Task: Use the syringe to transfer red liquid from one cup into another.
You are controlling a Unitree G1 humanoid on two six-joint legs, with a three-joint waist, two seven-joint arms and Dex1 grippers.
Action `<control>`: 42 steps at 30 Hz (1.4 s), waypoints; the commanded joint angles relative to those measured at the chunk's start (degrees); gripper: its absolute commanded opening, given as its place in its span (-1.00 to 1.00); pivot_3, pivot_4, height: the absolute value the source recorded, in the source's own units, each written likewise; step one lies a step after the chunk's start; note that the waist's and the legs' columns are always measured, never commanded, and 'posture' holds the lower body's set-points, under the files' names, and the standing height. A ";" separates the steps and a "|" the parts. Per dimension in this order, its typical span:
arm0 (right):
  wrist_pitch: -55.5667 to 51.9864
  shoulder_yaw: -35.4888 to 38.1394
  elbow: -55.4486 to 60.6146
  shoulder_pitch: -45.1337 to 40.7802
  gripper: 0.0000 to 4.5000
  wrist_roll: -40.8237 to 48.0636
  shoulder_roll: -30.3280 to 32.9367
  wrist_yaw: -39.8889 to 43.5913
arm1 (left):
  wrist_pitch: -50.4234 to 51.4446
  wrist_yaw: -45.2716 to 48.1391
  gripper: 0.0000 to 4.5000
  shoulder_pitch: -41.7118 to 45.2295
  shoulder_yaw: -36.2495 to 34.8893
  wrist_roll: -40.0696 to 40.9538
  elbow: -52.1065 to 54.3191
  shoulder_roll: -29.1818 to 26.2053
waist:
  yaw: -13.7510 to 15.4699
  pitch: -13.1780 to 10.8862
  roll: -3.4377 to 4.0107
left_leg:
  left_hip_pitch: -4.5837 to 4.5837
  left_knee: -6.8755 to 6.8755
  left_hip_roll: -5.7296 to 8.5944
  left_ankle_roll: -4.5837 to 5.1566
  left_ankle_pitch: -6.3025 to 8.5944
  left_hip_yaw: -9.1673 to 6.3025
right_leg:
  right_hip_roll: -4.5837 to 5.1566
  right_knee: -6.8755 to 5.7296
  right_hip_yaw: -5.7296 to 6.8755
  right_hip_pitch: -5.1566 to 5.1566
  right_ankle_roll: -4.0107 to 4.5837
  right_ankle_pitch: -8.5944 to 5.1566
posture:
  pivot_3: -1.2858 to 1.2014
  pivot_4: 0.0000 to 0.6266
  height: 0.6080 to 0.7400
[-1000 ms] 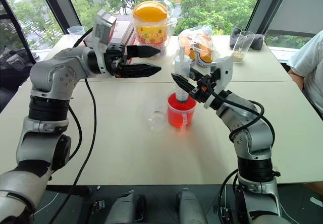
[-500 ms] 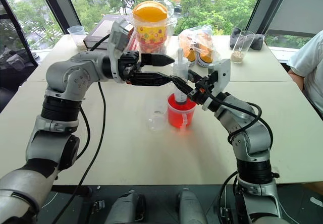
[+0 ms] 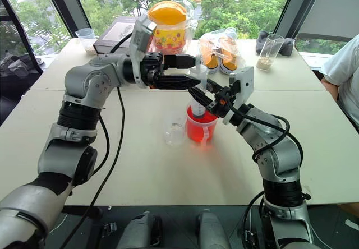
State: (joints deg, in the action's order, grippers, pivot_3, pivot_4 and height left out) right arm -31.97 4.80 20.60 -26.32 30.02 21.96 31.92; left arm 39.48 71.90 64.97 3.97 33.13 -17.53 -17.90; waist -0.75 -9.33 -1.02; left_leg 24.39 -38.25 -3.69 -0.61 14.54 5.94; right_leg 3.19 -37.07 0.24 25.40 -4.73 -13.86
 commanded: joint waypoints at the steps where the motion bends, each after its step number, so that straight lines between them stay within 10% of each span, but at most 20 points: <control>1: 0.50 0.35 3.12 -0.36 -0.36 0.92 0.61 -0.02 | -0.09 0.04 -0.06 1.14 0.56 0.07 1.27 0.78 | -0.09 0.00 0.00 | 0.00 0.00 0.00 0.00 0.00 0.00 | 0.00 0.00 0.00 0.00 0.00 0.00 | 0.03 -0.52 1.00; 6: -0.06 0.38 3.50 -0.06 -0.36 1.35 0.99 0.11 | -0.75 -0.80 -0.97 1.52 0.35 -0.20 0.73 1.49 | -0.04 0.00 0.00 | -0.01 0.00 0.00 0.00 0.00 -0.01 | -0.01 -0.01 0.00 0.00 0.00 0.00 | 0.03 -0.52 1.00; 42: 4.40 -2.73 -2.32 5.96 -0.36 -0.74 1.46 2.69 | -2.84 -5.30 -0.97 6.97 -4.28 0.83 -2.01 2.38 | 0.00 0.00 -0.01 | 0.00 0.00 0.00 0.00 0.00 -0.03 | -0.02 0.00 -0.01 -0.01 0.00 0.00 | 0.03 -0.52 1.00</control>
State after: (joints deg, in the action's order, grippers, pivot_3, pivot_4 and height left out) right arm -26.14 4.44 19.78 -22.43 30.09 23.19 33.57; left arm 39.75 67.28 66.63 3.63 32.56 -21.85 -15.21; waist -0.75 -9.34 -1.03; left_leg 24.39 -38.25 -3.69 -0.61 14.53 5.92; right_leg 3.17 -37.07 0.23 25.39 -4.73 -13.86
